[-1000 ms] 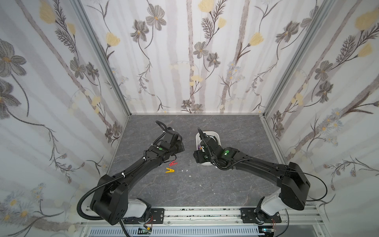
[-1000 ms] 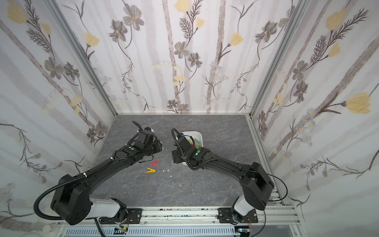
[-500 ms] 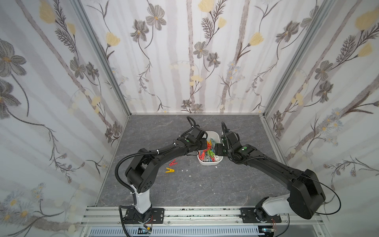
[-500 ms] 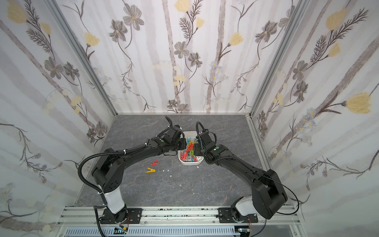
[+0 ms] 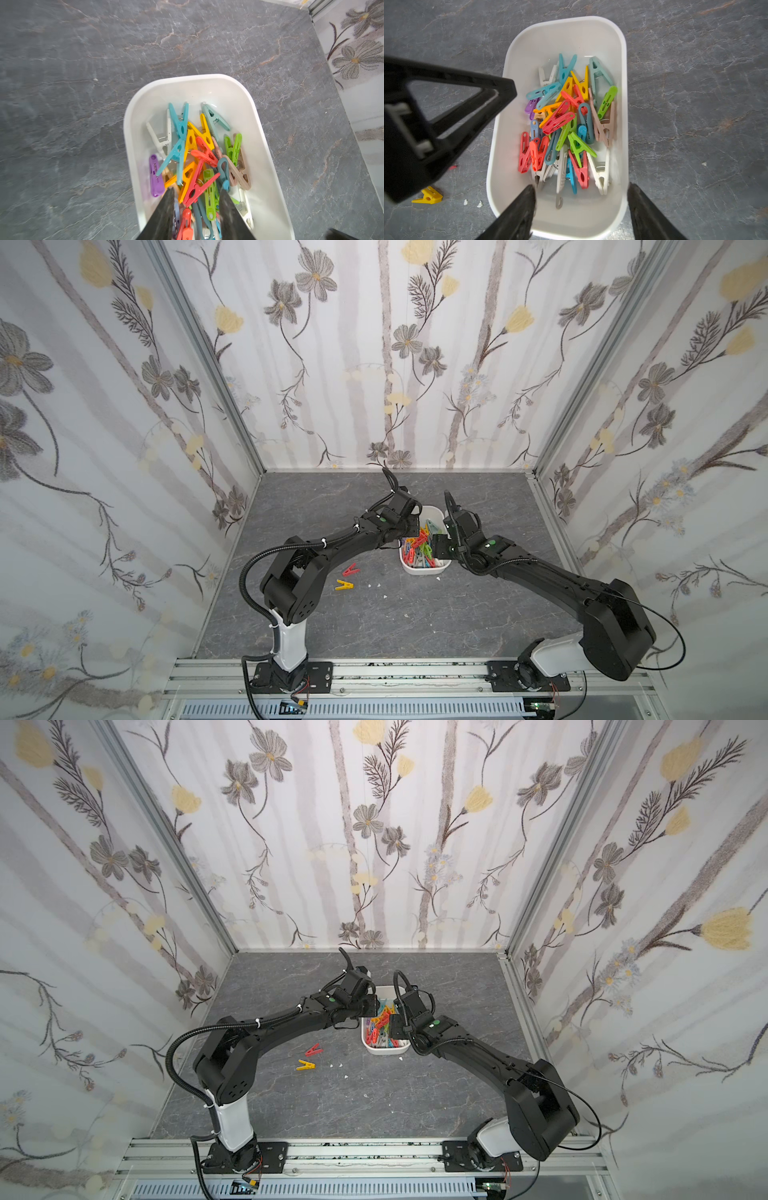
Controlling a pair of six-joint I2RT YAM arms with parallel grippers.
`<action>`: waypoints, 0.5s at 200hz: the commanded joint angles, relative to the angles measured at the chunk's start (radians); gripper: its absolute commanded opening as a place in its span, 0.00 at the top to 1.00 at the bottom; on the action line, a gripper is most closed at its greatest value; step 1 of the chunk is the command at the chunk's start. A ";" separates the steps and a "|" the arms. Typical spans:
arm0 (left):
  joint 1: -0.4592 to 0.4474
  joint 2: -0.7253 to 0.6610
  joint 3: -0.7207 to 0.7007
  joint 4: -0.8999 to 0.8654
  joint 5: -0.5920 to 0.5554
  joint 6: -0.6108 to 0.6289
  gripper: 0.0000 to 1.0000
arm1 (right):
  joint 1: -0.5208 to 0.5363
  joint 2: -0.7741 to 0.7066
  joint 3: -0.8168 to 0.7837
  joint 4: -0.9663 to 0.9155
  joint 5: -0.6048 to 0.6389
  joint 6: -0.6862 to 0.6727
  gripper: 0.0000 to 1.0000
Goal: Put the clothespins into the storage box
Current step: Place the clothespin in the storage box, then pick up the clothespin from the center of the board.
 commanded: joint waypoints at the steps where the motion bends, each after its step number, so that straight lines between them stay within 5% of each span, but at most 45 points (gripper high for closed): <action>1: 0.012 -0.085 -0.081 -0.016 -0.055 0.017 0.61 | 0.042 0.025 0.019 0.014 0.013 0.009 0.29; 100: 0.165 -0.556 -0.620 -0.151 -0.091 -0.063 0.62 | 0.367 0.167 0.188 -0.043 0.017 -0.006 0.30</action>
